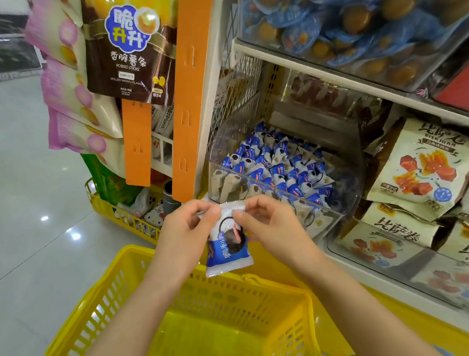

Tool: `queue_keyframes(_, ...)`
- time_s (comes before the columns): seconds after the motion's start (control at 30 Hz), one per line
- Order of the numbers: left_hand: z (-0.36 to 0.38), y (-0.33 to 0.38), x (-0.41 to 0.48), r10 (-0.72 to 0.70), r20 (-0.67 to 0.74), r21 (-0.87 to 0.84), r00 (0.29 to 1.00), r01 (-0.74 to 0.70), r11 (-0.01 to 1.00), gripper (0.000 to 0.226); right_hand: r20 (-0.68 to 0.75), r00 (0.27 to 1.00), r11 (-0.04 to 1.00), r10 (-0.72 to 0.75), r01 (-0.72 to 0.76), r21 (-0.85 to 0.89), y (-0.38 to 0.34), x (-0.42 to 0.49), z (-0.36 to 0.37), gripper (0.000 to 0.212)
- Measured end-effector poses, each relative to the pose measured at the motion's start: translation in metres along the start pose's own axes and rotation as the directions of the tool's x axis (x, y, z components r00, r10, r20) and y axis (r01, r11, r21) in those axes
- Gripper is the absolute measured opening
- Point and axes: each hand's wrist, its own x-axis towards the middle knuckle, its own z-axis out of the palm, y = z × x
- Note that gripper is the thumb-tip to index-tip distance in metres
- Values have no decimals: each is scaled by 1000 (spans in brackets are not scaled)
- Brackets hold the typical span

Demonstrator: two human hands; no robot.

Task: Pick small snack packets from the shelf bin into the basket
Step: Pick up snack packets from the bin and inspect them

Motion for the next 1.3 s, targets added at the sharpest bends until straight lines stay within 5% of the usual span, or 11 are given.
queue_keyframes(0.23, -1, 0, -3, 36, 47, 75, 998, -39, 996, 16, -4, 983, 977, -183, 181, -109, -2, -5, 2, 11)
queue_keyframes(0.47, 0, 2, -3, -45, 81, -68, 996, 51, 996, 13, -30, 878, 807, -478, 426, -408, 0, -9, 3, 1)
queue_keyframes(0.6, 0, 4, -2, -64, 90, -136, 994, 75, 988, 16, -150, 955, 964, -255, 240, -110, -5, -6, 1, 12)
queue_keyframes(0.77, -3, 3, -3, -41, 81, -131, 996, 51, 990, 17, 9, 999, 960, 47, -48, 277, -10, -5, -6, 10)
queue_keyframes(1.07, -1, 0, -1, 170, 95, -36, 981, -168, 985, 14, 1, 1000, 988, 1, -1, 152, -9, -7, -1, 17)
queue_keyframes(1.2, 1, -1, -1, 161, 67, -55, 985, -157, 986, 13, -15, 1000, 987, 21, -19, 161, -8, -5, 1, 16)
queue_keyframes(1.3, 0, -2, 0, 19, 82, -148, 996, -6, 989, 15, -88, 995, 973, 54, -33, 227, -7, -3, 0, 13)
